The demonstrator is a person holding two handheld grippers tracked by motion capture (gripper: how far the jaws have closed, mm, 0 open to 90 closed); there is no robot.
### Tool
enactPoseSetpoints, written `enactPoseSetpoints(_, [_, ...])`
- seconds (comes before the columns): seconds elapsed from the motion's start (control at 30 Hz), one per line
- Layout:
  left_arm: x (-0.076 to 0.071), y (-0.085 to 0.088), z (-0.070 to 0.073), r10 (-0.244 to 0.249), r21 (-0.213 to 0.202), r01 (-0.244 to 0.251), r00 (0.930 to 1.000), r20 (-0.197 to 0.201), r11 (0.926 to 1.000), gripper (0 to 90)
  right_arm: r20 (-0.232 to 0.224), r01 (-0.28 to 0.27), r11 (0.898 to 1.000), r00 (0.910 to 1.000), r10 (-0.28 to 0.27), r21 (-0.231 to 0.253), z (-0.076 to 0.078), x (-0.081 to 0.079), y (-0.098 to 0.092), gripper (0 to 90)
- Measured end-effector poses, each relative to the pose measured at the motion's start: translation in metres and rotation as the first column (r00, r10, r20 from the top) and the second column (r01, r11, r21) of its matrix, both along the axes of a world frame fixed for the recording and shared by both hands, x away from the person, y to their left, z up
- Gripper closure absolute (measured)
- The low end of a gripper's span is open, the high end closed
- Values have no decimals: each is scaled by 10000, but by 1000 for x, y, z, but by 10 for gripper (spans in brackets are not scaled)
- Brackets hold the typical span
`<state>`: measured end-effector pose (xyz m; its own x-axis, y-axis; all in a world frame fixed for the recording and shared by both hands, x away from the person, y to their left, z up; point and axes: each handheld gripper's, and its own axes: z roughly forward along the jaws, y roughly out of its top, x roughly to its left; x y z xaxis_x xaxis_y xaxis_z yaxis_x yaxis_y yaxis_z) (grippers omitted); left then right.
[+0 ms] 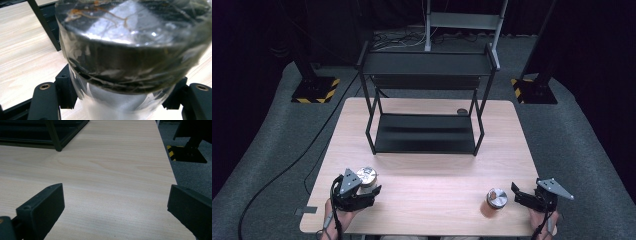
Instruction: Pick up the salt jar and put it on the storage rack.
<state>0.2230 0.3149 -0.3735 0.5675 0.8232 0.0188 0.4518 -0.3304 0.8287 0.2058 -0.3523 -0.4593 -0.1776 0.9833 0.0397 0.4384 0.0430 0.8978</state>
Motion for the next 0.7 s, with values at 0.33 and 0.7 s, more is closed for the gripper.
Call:
enactPoseSetpoints(0.33, [15, -4, 13, -254, 159, 254, 9997, -2, 9996, 307, -11, -3, 10000, 10000, 3, -26, 0, 0, 0, 0])
enactPoseSetpoints(0.7, [30, -6, 26, -499, 236, 499, 9987, -43, 9985, 306, -8, -2, 10000, 10000, 2, -28, 0, 0, 0, 0])
